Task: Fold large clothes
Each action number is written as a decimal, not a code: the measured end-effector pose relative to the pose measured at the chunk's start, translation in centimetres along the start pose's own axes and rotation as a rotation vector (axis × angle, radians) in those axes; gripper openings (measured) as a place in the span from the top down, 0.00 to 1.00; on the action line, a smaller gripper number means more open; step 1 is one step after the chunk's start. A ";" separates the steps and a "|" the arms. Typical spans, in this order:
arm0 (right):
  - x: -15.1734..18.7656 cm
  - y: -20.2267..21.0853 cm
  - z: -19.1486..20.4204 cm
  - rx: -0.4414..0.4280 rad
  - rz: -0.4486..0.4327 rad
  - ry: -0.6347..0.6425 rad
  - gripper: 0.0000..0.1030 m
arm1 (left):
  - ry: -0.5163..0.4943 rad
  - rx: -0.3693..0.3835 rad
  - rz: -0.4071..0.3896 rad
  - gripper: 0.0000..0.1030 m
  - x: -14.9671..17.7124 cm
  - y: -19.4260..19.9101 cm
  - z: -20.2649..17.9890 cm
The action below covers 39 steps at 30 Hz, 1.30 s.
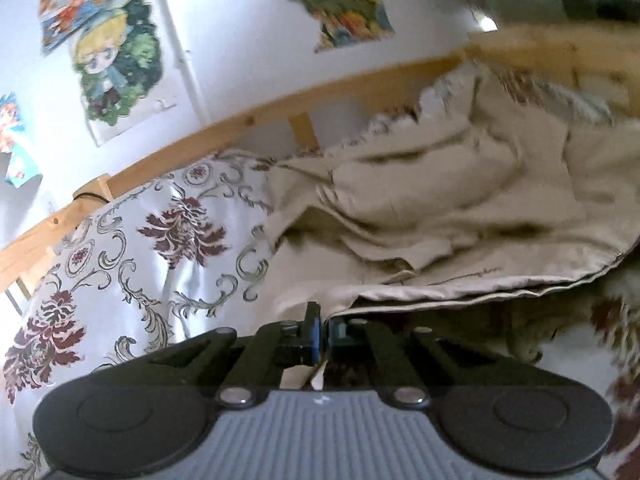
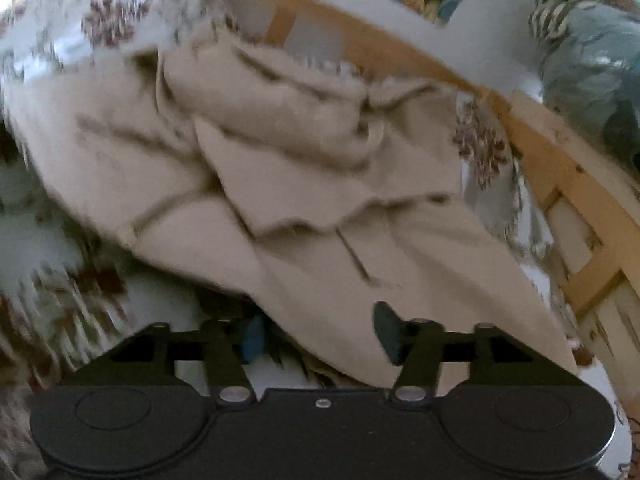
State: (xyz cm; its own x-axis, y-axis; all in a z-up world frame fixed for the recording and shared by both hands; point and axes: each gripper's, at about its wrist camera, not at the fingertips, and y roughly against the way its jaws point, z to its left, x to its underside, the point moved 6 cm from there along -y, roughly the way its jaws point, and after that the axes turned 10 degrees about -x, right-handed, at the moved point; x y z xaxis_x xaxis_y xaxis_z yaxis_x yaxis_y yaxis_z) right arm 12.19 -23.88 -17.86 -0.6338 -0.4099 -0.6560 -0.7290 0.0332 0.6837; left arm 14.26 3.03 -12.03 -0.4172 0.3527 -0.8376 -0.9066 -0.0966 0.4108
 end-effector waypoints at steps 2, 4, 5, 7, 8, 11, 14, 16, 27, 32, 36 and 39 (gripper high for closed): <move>0.3 0.6 -0.4 0.018 -0.010 0.005 0.72 | 0.042 0.025 0.003 0.98 -0.1 0.8 0.7; 0.0 2.0 -0.6 0.018 -0.051 -0.035 0.86 | 0.071 0.045 0.000 0.98 0.0 2.1 1.4; -0.1 2.9 -0.3 0.028 -0.059 -0.023 0.90 | 0.078 0.056 -0.002 0.98 0.1 2.7 1.8; -0.3 4.7 0.4 0.048 -0.066 0.029 0.93 | 0.074 0.093 -0.008 0.98 0.2 4.5 3.0; -0.5 6.1 0.9 0.061 -0.075 0.072 0.93 | 0.064 0.116 -0.009 0.98 0.3 5.5 3.7; -0.9 10.7 2.3 0.095 -0.108 0.191 0.93 | 0.029 0.193 -0.020 0.98 0.0 9.0 6.3; -1.6 15.3 2.7 0.120 -0.154 0.281 0.94 | 0.005 0.231 -0.041 0.98 -2.1 11.3 8.7; -2.7 16.8 2.6 0.143 -0.185 0.316 0.94 | 0.017 0.242 -0.039 0.98 -4.0 11.4 9.6; -8.8 7.6 -3.2 0.368 -0.289 0.255 0.41 | -0.121 0.124 0.195 0.97 -10.0 -4.4 5.8; -7.8 9.7 -3.5 0.361 -0.496 0.173 0.04 | -0.145 0.120 0.327 0.97 -7.6 -11.9 3.1; -5.3 11.9 -4.6 0.422 -0.569 0.136 0.02 | -0.104 0.104 0.412 0.97 -5.8 -14.3 2.5; -4.1 12.7 -6.9 0.398 -0.634 -0.006 0.01 | -0.124 0.097 0.415 0.97 -5.6 -14.6 2.3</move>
State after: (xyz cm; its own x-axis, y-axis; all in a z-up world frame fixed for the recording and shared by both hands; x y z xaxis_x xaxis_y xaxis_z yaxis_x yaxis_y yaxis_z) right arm 7.33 -28.02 -4.33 -0.0614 -0.4549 -0.8884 -0.9927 0.1202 0.0070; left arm 29.93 4.57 -12.53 -0.7281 0.4120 -0.5478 -0.6514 -0.1673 0.7400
